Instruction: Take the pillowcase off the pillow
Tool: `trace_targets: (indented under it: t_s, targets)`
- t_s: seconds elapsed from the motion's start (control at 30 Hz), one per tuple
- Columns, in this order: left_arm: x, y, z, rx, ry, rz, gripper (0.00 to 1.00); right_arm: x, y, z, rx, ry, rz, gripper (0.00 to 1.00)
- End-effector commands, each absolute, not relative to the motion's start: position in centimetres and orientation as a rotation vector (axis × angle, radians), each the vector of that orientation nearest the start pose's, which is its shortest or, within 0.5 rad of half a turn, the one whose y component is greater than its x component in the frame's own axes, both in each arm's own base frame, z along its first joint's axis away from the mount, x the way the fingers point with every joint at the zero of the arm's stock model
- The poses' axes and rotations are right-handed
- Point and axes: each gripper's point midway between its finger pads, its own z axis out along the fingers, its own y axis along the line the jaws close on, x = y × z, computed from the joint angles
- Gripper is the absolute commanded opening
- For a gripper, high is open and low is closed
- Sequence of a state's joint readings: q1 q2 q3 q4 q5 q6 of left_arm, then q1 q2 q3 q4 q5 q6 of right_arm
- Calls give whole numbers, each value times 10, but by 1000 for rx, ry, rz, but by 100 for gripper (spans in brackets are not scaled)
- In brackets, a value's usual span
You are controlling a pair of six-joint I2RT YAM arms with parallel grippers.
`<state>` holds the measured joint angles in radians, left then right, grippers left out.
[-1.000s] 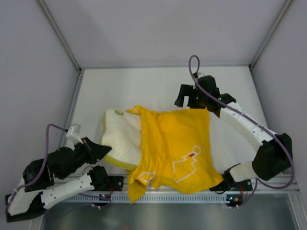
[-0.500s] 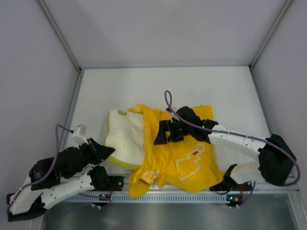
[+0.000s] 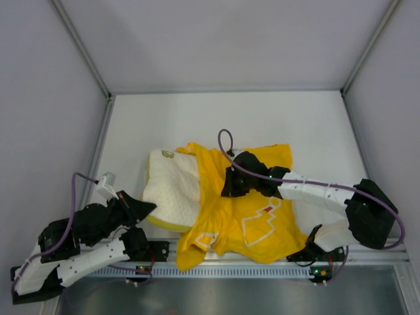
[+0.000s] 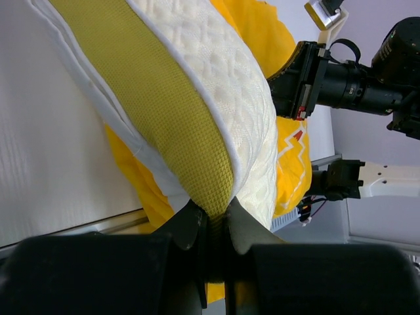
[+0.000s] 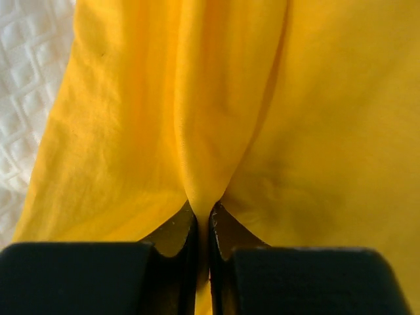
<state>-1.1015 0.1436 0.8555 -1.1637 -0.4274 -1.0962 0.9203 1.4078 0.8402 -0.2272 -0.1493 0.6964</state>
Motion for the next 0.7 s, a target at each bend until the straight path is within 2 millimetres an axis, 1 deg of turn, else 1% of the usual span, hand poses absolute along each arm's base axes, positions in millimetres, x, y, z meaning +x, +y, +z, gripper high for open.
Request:
trace_targets:
  t_s: [0.0, 0.03, 0.07, 0.1, 0.13, 0.17, 0.2, 0.23, 0.3, 0.33, 0.37, 0.4, 0.43, 0.47, 0.5, 0.53, 0.6, 0.67]
  targets:
    - [93, -90, 275, -300, 1966, -1080, 0, 206, 302, 126, -288, 2426, 742, 3]
    - [93, -88, 278, -303, 1956, -1079, 0, 210, 295, 132, -267, 2406, 719, 0]
    - [93, -85, 282, -310, 1941, -1086, 0, 215, 279, 130, -228, 2408, 638, 0]
    - [93, -84, 285, -310, 1931, -1088, 0, 218, 269, 130, -208, 2404, 594, 0]
    - [93, -80, 288, -317, 1914, -1092, 0, 221, 258, 137, -175, 2380, 565, 0]
    - [93, -78, 289, -319, 1905, -1093, 0, 224, 247, 140, -148, 2369, 537, 0]
    - [92, -75, 294, -323, 1885, -1105, 0, 222, 233, 135, -122, 2380, 495, 0]
    - [92, -73, 295, -321, 1881, -1104, 0, 227, 219, 149, -67, 2337, 511, 0]
    - [92, -69, 295, -330, 1881, -1091, 0, 225, 200, 155, -15, 2325, 518, 0]
    - [91, -66, 297, -333, 1875, -1093, 0, 222, 188, 167, 12, 2283, 540, 0]
    - [91, -65, 298, -335, 1872, -1094, 0, 227, 173, 173, 68, 2260, 530, 0]
    - [91, -64, 297, -335, 1875, -1089, 0, 223, 161, 176, 82, 2261, 510, 0]
    - [90, -62, 299, -339, 1869, -1092, 0, 221, 150, 192, 107, 2210, 524, 0]
    - [90, -60, 300, -339, 1865, -1092, 0, 225, 134, 197, 162, 2191, 492, 0]
    - [90, -58, 300, -344, 1866, -1085, 0, 224, 127, 210, 164, 2166, 490, 0]
    - [89, -54, 304, -349, 1851, -1096, 0, 222, 114, 212, 192, 2172, 459, 0]
    - [87, -48, 310, -351, 1834, -1101, 0, 221, 105, 219, 179, 2175, 438, 0]
    - [82, -34, 323, -367, 1791, -1124, 0, 223, 96, 223, 201, 2171, 415, 0]
